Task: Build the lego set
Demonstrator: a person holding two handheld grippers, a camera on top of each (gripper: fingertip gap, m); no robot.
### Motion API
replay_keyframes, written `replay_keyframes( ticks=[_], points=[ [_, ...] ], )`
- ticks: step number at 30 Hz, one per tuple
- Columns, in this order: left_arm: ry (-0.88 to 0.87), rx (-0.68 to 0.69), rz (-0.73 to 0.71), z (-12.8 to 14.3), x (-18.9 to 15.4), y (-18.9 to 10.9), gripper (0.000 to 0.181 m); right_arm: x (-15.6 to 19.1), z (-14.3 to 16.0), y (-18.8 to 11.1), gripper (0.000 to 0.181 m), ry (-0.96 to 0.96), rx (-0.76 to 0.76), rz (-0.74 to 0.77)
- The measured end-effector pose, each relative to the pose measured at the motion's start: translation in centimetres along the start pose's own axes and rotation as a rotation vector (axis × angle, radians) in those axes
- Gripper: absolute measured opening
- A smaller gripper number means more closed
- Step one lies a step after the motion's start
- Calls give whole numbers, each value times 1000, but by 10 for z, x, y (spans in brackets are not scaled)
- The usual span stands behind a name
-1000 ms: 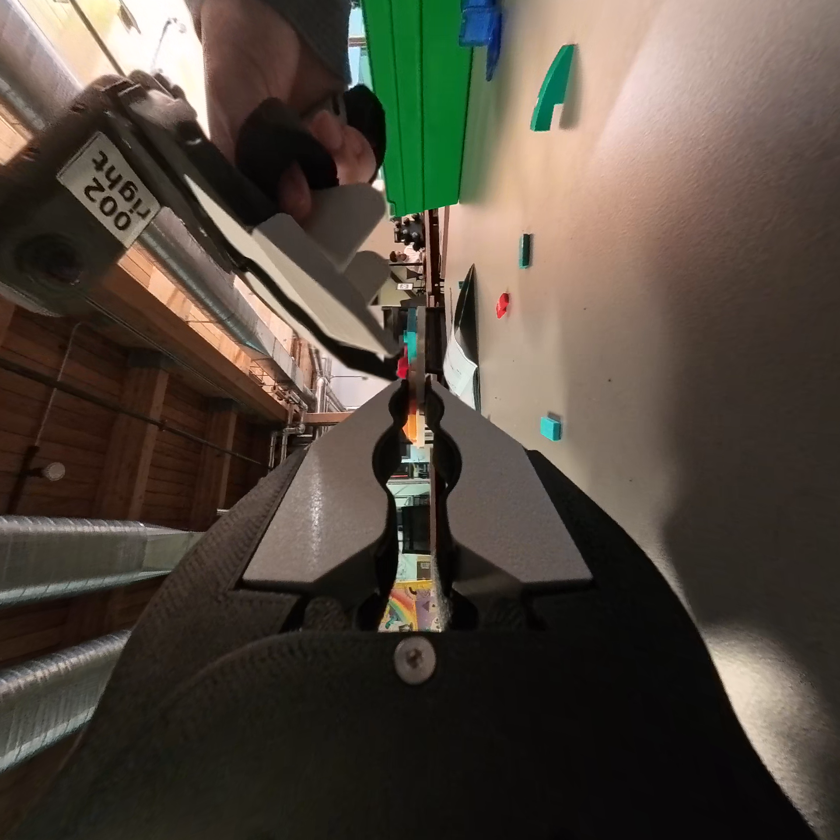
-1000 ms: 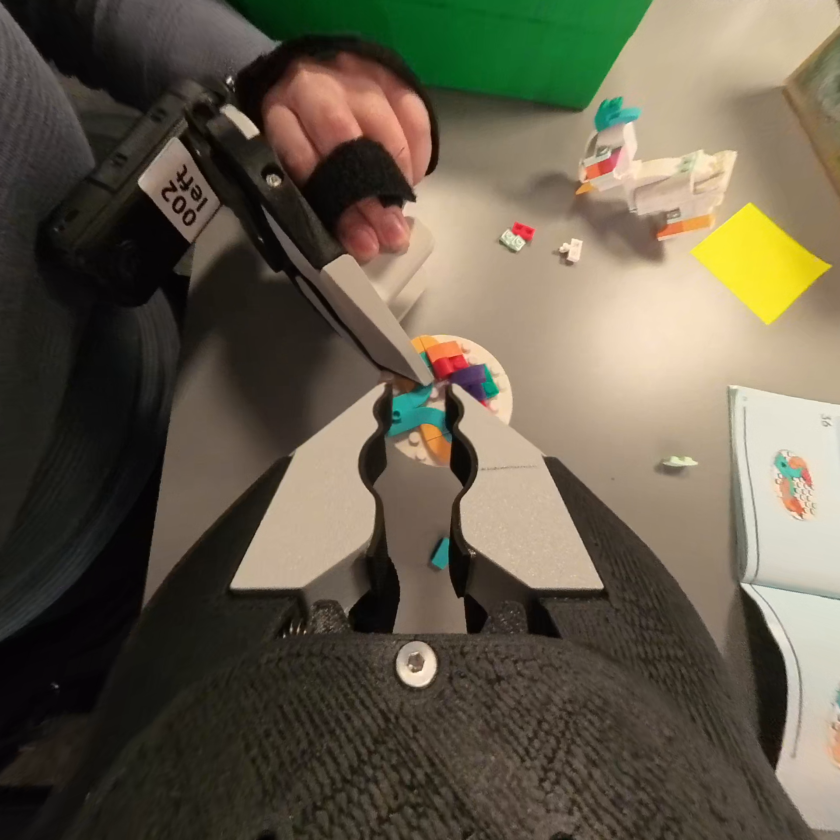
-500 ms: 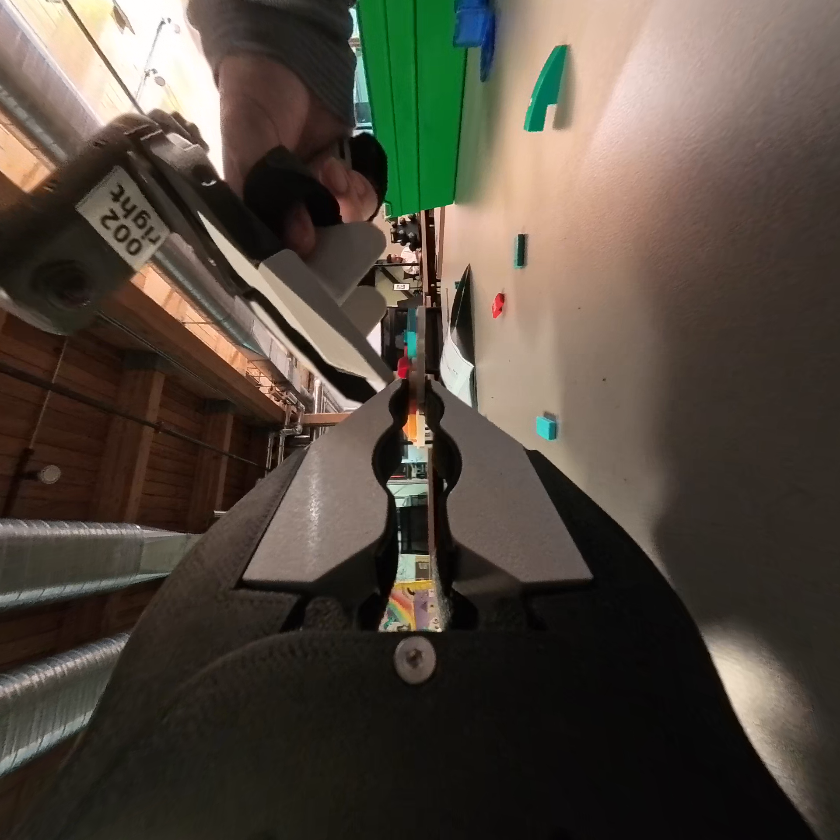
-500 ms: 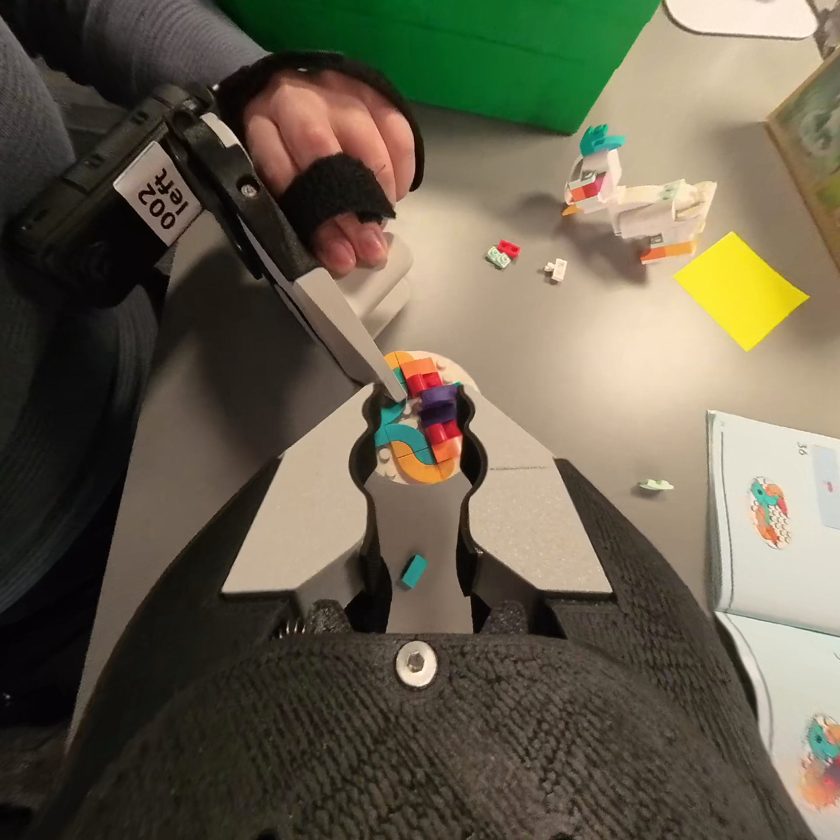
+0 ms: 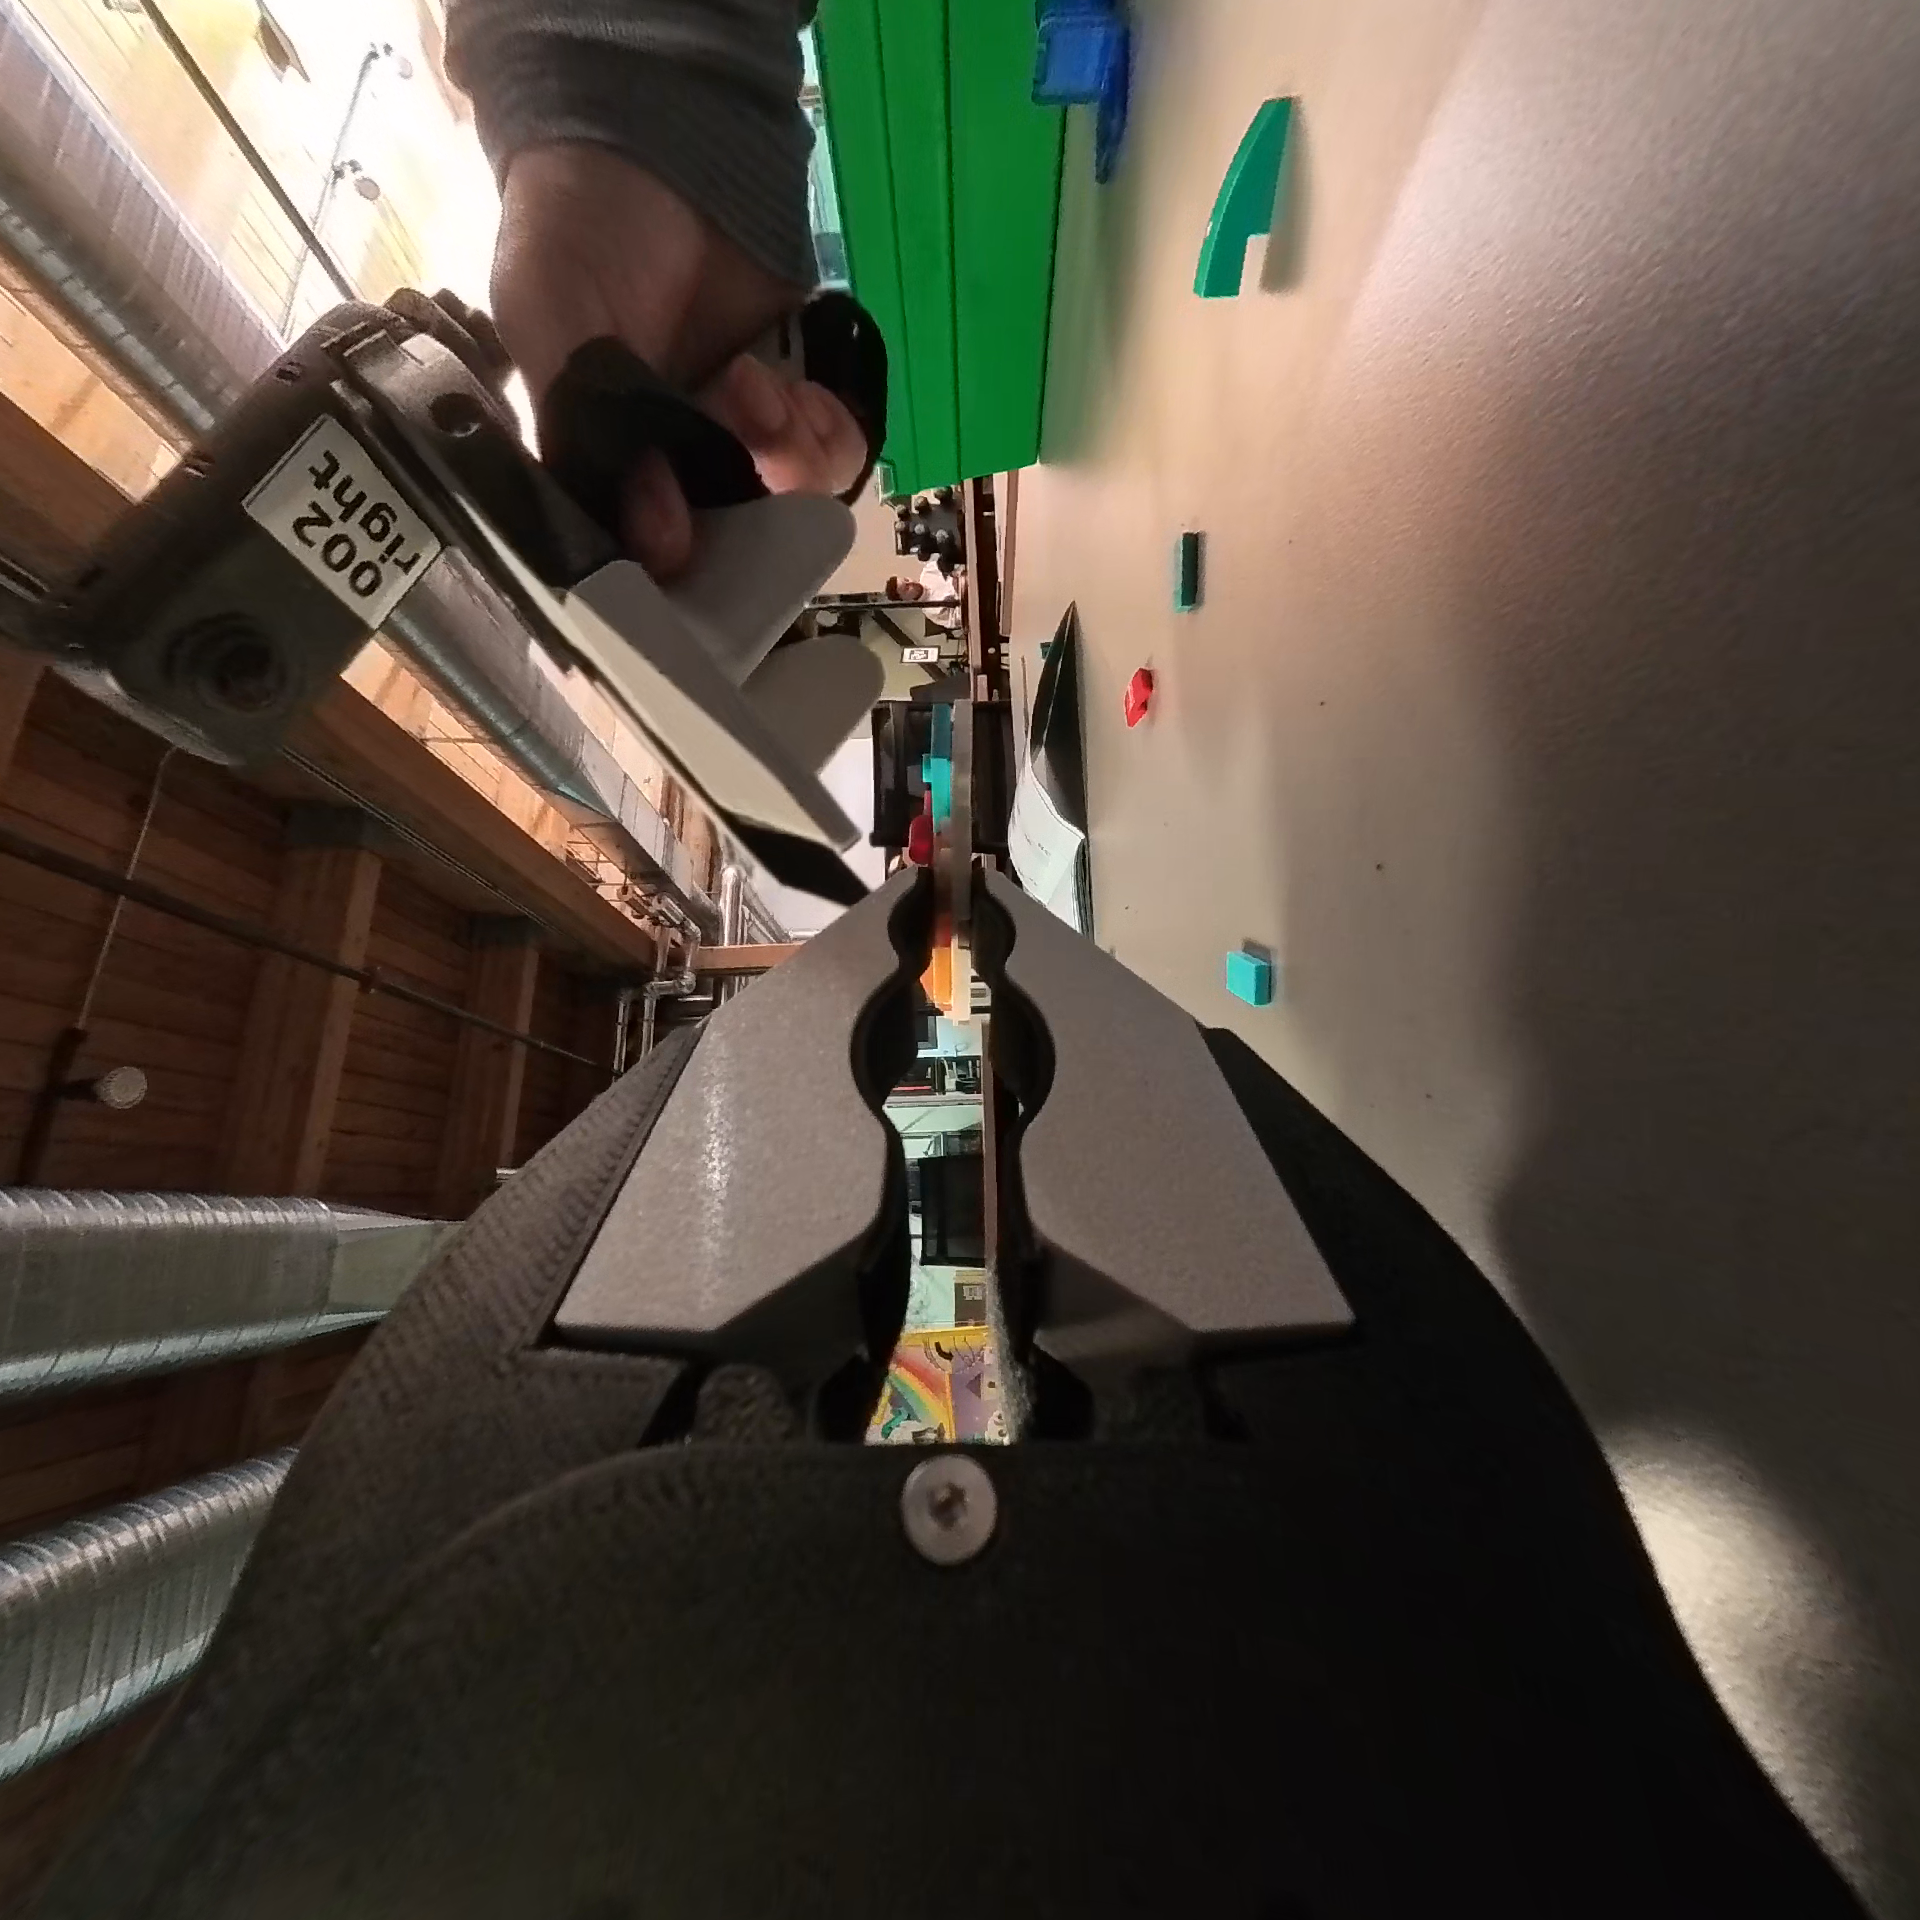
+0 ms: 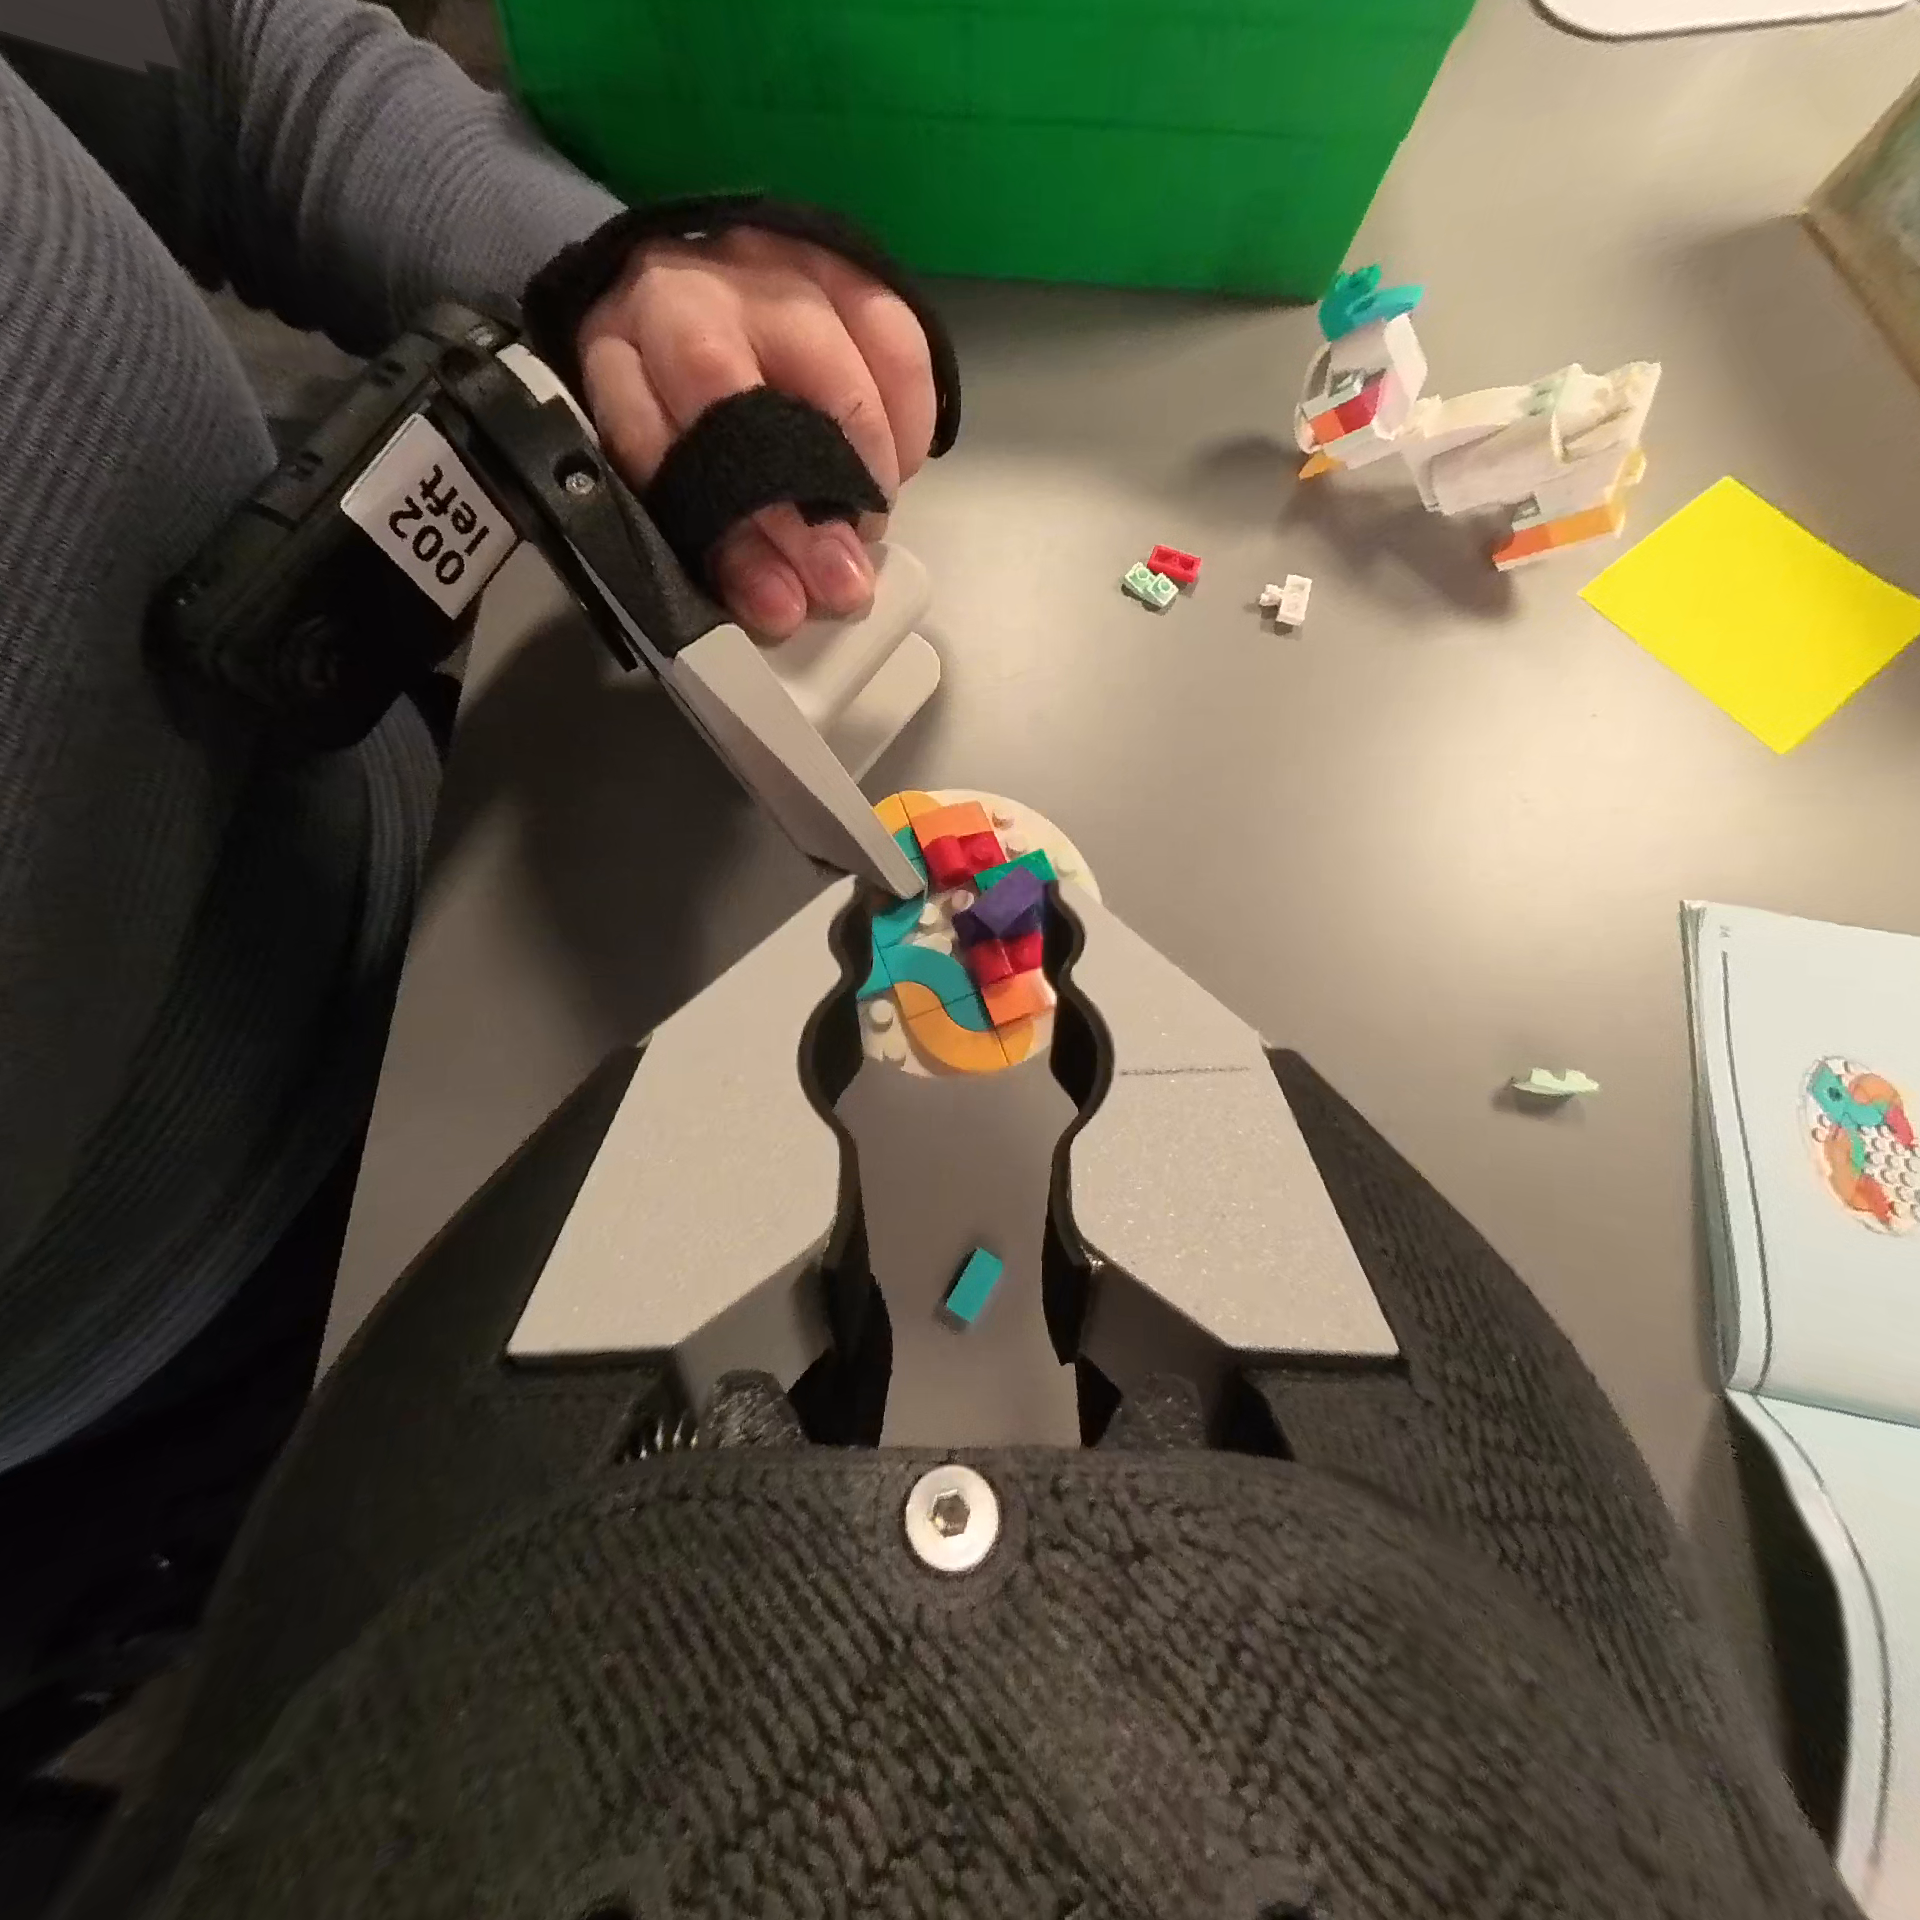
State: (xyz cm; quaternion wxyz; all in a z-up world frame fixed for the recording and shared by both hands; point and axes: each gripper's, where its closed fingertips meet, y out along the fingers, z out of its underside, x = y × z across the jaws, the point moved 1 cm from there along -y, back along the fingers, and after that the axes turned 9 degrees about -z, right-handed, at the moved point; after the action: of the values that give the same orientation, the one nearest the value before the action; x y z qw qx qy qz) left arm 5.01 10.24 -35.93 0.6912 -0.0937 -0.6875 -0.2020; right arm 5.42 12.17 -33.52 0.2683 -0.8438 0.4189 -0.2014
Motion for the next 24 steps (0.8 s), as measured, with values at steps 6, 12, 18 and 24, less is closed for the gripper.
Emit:
replay_keyframes(
  ticks=[6, 12, 18, 24],
  points=[
    [1, -4, 8, -1, -1, 0, 4, 7, 2, 5, 29, 5, 4, -35],
    [3, -4, 3, -1, -1, 0, 4, 8, 0, 5, 29, 10, -11, -45],
    [2, -3, 7, -1, -1, 0, 4, 5, 3, 3, 30, 37, -17, -42],
    [3, -3, 12, -1, -2, 0, 4, 11, 5, 8, 30, 28, 8, -63]
  ],
)
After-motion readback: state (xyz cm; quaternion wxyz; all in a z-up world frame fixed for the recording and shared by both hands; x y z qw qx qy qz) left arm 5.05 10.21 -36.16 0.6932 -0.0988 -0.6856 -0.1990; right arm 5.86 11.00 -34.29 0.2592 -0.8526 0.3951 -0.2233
